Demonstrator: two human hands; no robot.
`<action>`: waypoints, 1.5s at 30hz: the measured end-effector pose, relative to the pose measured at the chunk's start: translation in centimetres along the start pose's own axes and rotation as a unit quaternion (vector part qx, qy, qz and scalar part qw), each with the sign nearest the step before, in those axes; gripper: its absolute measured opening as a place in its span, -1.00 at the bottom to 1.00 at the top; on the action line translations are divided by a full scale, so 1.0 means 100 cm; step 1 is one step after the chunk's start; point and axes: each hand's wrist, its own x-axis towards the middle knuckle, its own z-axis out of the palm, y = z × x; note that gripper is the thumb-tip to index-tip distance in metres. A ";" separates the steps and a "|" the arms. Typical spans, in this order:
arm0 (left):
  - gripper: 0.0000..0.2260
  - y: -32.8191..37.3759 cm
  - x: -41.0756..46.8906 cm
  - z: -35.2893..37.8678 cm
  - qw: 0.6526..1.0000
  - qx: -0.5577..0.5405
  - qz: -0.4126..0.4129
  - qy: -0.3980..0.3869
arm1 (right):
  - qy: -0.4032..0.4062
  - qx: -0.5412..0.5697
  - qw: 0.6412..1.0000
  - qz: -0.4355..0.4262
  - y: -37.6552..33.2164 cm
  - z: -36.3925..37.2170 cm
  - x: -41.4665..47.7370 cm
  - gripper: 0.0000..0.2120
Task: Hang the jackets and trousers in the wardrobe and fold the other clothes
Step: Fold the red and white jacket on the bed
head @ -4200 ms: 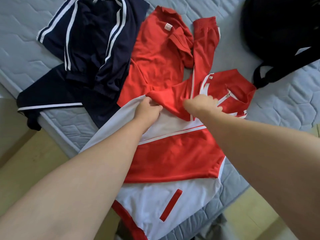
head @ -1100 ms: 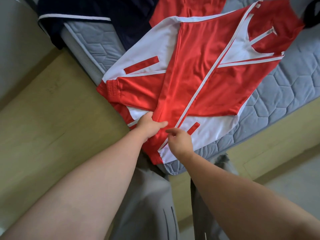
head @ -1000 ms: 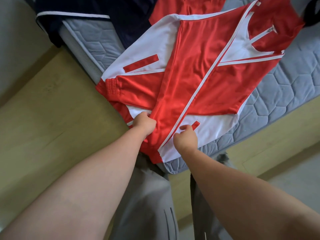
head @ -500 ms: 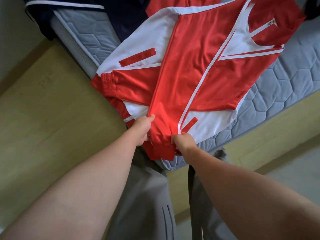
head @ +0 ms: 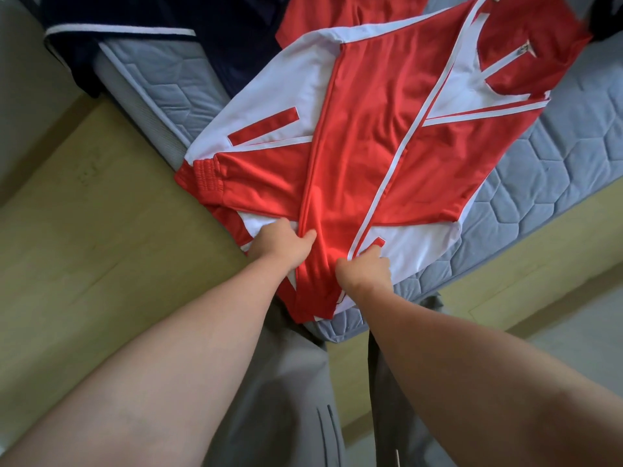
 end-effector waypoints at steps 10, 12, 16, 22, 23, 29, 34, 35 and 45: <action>-0.57 0.160 0.084 -0.125 0.969 -0.133 0.104 0.183 | 0.205 0.192 0.956 -0.084 -0.142 -0.150 0.097 -0.57; -0.56 0.186 0.101 -0.139 0.964 -0.155 0.106 0.187 | 0.227 0.215 0.947 -0.073 -0.170 -0.184 0.124 -0.53; -0.54 0.209 0.120 -0.149 0.968 -0.097 0.122 0.197 | 0.250 0.253 0.933 -0.061 -0.218 -0.232 0.160 -0.46; -0.62 0.206 0.143 -0.166 0.963 -0.051 0.146 0.219 | 0.165 0.213 0.947 -0.175 -0.223 -0.260 0.184 -0.65; -0.64 0.207 0.145 -0.169 0.962 -0.054 0.145 0.223 | 0.170 0.117 0.959 -0.196 -0.221 -0.260 0.184 -0.67; -0.71 0.212 0.131 -0.156 0.940 -0.020 0.145 0.309 | 0.186 0.125 0.958 -0.181 -0.218 -0.263 0.179 -0.65; -0.86 0.169 0.070 -0.089 0.808 0.240 0.458 0.284 | 0.234 0.213 0.935 -0.157 -0.209 -0.251 0.169 -0.60; -0.88 0.155 0.055 -0.073 0.774 0.269 0.525 0.230 | 0.232 0.191 0.939 -0.169 -0.205 -0.247 0.169 -0.57; -0.79 0.045 -0.008 0.030 0.764 0.480 0.399 -0.163 | 0.295 -0.107 0.881 -0.355 -0.179 -0.210 0.161 -0.62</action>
